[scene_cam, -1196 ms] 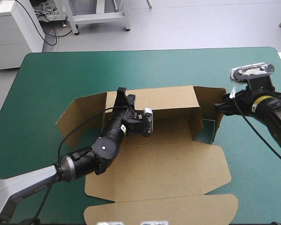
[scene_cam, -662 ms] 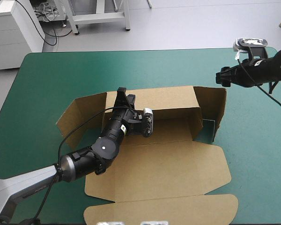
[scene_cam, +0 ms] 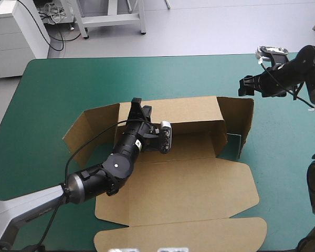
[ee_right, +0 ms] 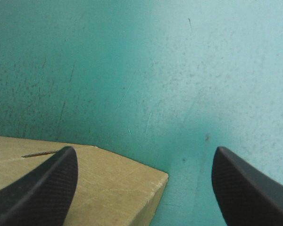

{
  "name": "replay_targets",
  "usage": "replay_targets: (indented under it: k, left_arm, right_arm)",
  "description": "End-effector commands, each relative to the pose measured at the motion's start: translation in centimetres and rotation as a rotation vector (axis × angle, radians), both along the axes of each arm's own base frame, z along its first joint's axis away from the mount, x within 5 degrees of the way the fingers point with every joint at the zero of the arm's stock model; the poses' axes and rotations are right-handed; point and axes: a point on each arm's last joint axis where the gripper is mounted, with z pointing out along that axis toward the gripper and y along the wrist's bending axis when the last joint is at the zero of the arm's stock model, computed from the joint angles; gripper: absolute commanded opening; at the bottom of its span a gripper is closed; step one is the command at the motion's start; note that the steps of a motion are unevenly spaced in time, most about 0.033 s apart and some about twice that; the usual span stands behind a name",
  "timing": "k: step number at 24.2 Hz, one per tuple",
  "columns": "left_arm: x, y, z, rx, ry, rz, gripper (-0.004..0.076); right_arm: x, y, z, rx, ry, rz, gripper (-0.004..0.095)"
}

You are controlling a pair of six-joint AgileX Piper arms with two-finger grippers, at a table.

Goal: Fold the box

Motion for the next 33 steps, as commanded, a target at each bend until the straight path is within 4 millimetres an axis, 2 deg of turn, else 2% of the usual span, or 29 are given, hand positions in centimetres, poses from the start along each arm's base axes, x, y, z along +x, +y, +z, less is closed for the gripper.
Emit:
replay_targets:
  k: [1, 8, 13, 19, 24, 25, 28, 30, 33]
  left_arm:
    - [-0.1, 0.5, 1.7, -0.044, -0.045, 0.045, -0.0008]
    - [-0.1, 0.5, 1.7, -0.044, -0.044, 0.043, -0.0008]
    - [-0.1, 0.5, 1.7, -0.044, -0.044, 0.043, -0.0008]
    - [-0.1, 0.4, 1.7, -0.045, -0.04, 0.034, -0.0008]
    - [-0.1, 0.4, 1.7, -0.045, -0.04, 0.034, -0.0008]
    - [-0.1, 0.4, 1.7, -0.045, -0.04, 0.034, -0.0008]
    - [-0.1, 0.4, 1.7, -0.046, -0.039, 0.033, -0.0008]
    - [-0.1, 0.4, 1.7, -0.046, -0.039, 0.032, -0.0008]
    - [-0.1, 0.4, 1.7, -0.046, -0.039, 0.032, -0.0008]
  right_arm:
    - [-2.0, 0.0, 2.3, 0.0, -0.072, -0.012, 0.0726]
    - [-4.1, 0.2, 2.2, -0.006, -0.05, -0.013, 0.0717]
    - [-5.6, 0.4, 1.1, 0.006, -0.008, -0.009, 0.0701]
    - [-6.4, 0.9, -0.1, 0.046, 0.017, 0.022, 0.0696]
    - [-7.4, 1.9, -3.0, 0.142, 0.025, 0.076, 0.0696]
    - [-8.2, 2.1, -3.8, 0.151, -0.011, 0.085, 0.0697]
    - [-9.8, 2.5, -4.3, 0.144, -0.125, 0.116, 0.0697]
    - [-11.7, 2.9, -4.6, 0.103, -0.234, 0.219, 0.0697]
    - [-12.8, 3.4, -5.1, 0.113, -0.294, 0.271, 0.0697]
